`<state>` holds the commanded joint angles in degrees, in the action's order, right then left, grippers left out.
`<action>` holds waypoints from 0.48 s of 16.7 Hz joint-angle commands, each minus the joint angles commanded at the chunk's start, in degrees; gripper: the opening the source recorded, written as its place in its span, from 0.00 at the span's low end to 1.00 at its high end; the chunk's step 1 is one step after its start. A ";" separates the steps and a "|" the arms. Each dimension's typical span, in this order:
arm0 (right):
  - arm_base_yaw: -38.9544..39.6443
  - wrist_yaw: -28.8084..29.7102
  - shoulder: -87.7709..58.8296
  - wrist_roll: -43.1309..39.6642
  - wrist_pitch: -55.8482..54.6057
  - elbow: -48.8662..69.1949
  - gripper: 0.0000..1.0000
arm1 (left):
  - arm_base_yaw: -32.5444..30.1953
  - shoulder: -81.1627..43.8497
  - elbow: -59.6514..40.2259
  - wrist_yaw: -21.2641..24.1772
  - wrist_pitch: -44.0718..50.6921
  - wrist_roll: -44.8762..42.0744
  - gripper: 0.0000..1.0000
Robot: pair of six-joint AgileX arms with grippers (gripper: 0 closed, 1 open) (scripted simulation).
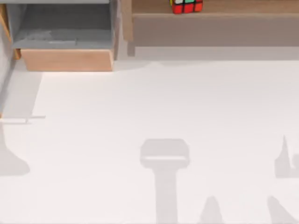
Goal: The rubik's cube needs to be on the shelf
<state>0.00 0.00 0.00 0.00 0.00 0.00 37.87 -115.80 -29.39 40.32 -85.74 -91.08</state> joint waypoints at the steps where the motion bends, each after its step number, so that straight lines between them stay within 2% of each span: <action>1: 0.00 0.00 0.00 0.00 0.00 0.00 1.00 | -0.12 -0.07 -0.16 -0.12 0.09 0.00 1.00; 4: 0.00 0.00 0.00 0.00 0.00 0.00 1.00 | -0.12 -0.07 -0.16 -0.12 0.09 0.00 1.00; 8: 0.00 0.00 0.00 0.00 0.00 0.00 1.00 | -0.12 -0.07 -0.16 -0.12 0.09 0.00 0.70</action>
<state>0.00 0.00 0.00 0.00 0.00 0.00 37.75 -115.87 -29.55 40.20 -85.65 -91.08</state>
